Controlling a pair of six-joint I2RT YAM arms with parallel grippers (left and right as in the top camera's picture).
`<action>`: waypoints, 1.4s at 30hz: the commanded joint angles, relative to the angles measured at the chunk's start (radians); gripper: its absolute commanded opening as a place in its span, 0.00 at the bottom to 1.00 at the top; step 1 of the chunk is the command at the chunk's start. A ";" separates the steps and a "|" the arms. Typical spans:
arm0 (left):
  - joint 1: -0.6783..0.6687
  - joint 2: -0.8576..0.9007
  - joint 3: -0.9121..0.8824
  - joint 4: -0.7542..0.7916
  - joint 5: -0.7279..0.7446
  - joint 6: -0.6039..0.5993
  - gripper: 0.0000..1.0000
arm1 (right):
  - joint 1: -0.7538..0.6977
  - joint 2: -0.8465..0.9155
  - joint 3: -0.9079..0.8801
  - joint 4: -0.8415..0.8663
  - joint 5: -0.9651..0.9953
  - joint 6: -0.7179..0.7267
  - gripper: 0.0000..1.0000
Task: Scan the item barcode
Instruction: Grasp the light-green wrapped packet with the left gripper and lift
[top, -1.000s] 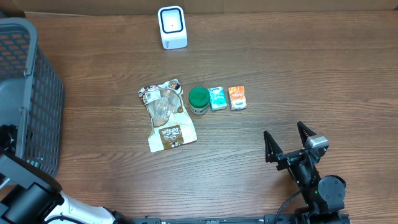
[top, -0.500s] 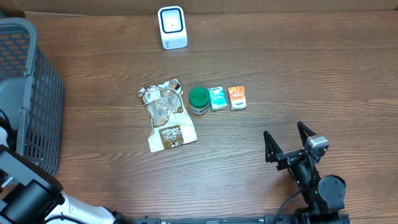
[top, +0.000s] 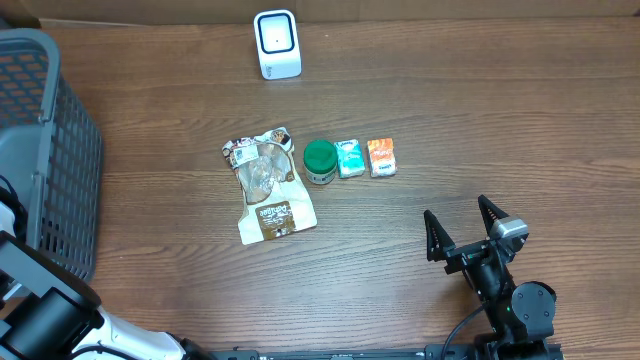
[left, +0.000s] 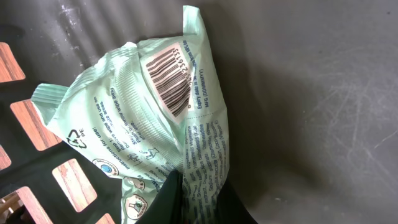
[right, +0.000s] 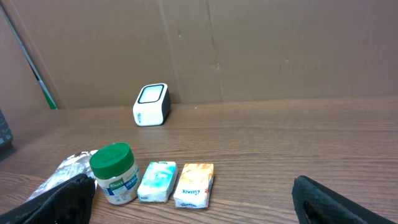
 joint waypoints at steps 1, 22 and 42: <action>0.000 0.070 -0.022 -0.032 0.087 0.000 0.04 | 0.005 -0.008 -0.011 0.003 0.006 0.001 1.00; -0.045 -0.201 0.808 -0.433 0.199 -0.045 0.04 | 0.005 -0.008 -0.011 0.003 0.006 0.001 1.00; -0.834 -0.426 0.715 -0.705 0.240 0.094 0.04 | 0.005 -0.008 -0.011 0.003 0.006 0.001 1.00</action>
